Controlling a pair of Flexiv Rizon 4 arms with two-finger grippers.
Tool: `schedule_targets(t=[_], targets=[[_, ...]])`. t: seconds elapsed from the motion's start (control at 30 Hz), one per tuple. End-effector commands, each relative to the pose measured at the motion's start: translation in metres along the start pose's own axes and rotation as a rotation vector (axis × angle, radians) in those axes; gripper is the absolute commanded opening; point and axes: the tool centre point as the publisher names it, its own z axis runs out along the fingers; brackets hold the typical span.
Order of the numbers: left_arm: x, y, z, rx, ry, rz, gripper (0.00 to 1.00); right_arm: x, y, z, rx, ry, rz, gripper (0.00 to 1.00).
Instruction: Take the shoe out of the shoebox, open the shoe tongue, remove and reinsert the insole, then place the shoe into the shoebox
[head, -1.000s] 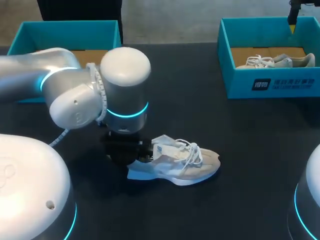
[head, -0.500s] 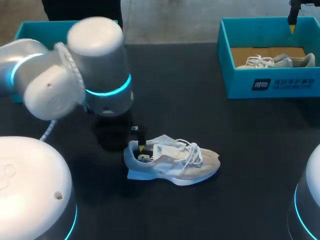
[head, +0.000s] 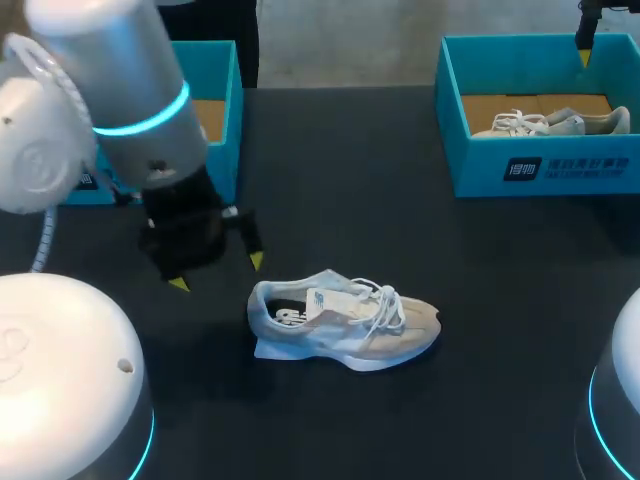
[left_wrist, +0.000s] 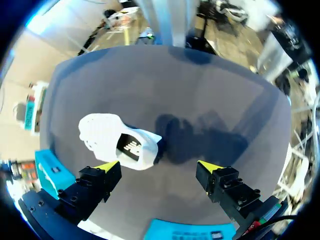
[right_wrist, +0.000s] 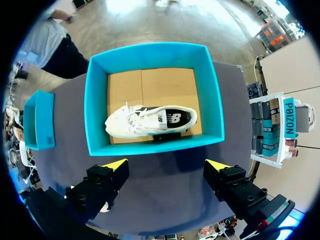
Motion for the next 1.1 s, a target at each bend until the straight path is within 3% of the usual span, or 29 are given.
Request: schedule_targets(t=[0.03, 0.3, 0.63, 0.93, 1.1], targets=[[0.016, 0.000, -0.024, 0.026, -0.066, -0.064, 1.00, 0.000, -0.001, 0.000, -0.001, -0.001, 0.001, 1.00], [0.034, 0.009, -0.036, 0.151, -0.118, -0.279, 1.00, 0.000, -0.001, 0.000, -0.001, -0.001, 0.001, 1.00], [0.049, 0.010, -0.036, 0.243, -0.159, -0.437, 1.00, 0.000, -0.001, 0.000, -0.001, -0.001, 0.001, 1.00], [0.053, 0.019, -0.029, 0.344, -0.159, -0.650, 1.00, 0.000, -0.001, 0.000, -0.001, -0.001, 0.001, 1.00], [0.054, 0.022, -0.028, 0.350, -0.153, -0.668, 1.00, 0.000, -0.001, 0.000, -0.001, -0.001, 0.001, 1.00]])
